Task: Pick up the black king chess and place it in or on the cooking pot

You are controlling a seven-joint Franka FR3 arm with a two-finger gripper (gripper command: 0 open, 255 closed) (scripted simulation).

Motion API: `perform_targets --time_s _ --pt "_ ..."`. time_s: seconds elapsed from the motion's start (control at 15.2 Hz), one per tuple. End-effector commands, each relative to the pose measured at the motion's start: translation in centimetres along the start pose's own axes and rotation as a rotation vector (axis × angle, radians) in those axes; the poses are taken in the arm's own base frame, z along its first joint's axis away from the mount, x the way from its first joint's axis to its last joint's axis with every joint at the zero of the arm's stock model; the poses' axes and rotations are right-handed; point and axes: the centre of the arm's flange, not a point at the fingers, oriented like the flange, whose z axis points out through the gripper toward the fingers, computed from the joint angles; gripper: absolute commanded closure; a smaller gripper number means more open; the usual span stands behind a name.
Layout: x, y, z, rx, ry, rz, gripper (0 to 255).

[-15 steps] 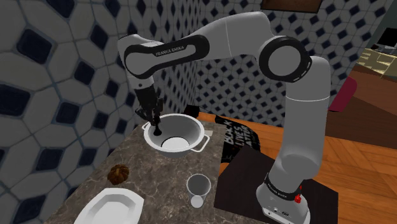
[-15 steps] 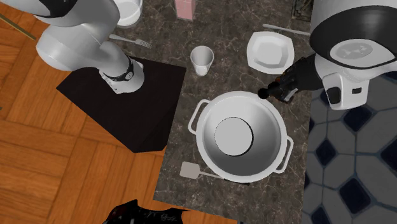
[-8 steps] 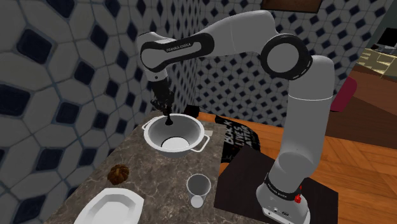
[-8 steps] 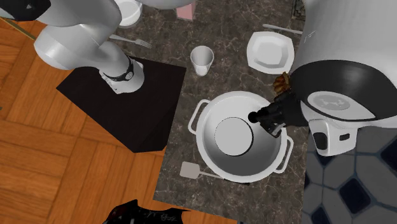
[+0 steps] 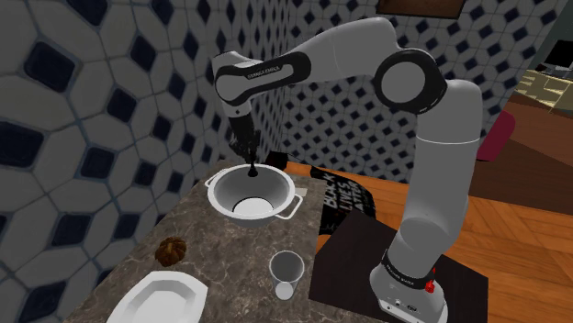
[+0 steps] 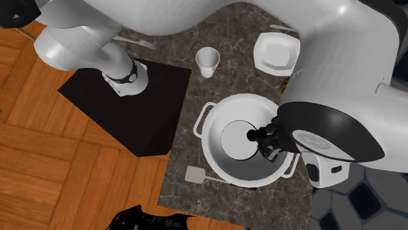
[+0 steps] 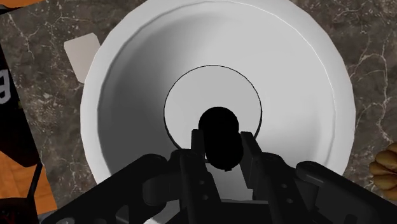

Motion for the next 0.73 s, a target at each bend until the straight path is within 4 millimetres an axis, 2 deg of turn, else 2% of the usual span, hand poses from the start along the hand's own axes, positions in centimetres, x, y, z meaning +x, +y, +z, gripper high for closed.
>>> perform_targets --time_s 0.0,0.66 --pt "0.2 -0.1 1.0 0.0 0.0 0.0 255" --pt "1.5 -0.4 6.1 0.0 0.0 0.0 255"
